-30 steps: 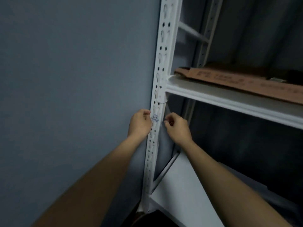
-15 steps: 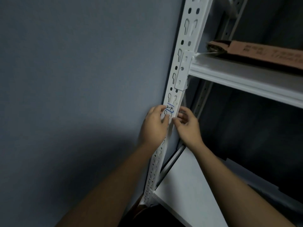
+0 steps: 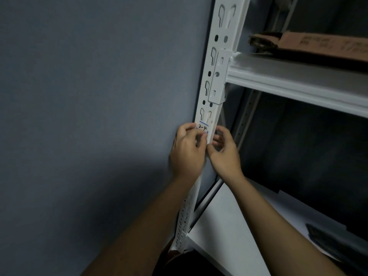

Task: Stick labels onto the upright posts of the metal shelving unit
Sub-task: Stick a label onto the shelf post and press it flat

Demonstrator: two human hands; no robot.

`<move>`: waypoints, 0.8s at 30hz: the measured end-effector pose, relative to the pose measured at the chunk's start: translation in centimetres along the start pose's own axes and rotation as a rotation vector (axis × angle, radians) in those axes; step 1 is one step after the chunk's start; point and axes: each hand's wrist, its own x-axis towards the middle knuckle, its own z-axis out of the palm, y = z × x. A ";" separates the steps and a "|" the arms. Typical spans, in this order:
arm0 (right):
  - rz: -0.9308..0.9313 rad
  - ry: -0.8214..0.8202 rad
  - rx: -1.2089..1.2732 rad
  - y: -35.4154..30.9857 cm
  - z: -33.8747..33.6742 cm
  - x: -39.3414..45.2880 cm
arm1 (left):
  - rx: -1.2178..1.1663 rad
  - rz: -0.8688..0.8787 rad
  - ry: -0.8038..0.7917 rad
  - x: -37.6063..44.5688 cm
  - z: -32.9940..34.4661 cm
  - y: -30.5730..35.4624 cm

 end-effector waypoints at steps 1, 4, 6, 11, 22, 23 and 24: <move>0.002 0.000 -0.004 0.0 0.0 0.0 | -0.013 -0.007 0.001 0.0 0.0 0.1; 0.010 0.002 -0.024 0.2 0.0 0.1 | -0.025 -0.033 0.012 0.0 0.0 0.5; 0.019 0.006 -0.048 0.4 0.0 0.2 | -0.011 -0.039 0.022 0.1 0.0 0.6; 0.040 0.001 -0.059 0.7 -0.1 0.3 | 0.031 -0.006 0.035 0.1 0.0 0.7; 0.041 0.009 0.025 0.8 0.7 0.1 | 0.083 0.033 0.004 0.1 -0.1 1.5; 0.044 0.010 0.029 0.9 0.8 0.1 | 0.110 0.043 0.002 0.2 -0.1 1.5; 0.048 0.010 0.042 1.1 0.9 0.2 | 0.136 0.049 0.002 0.2 0.0 1.4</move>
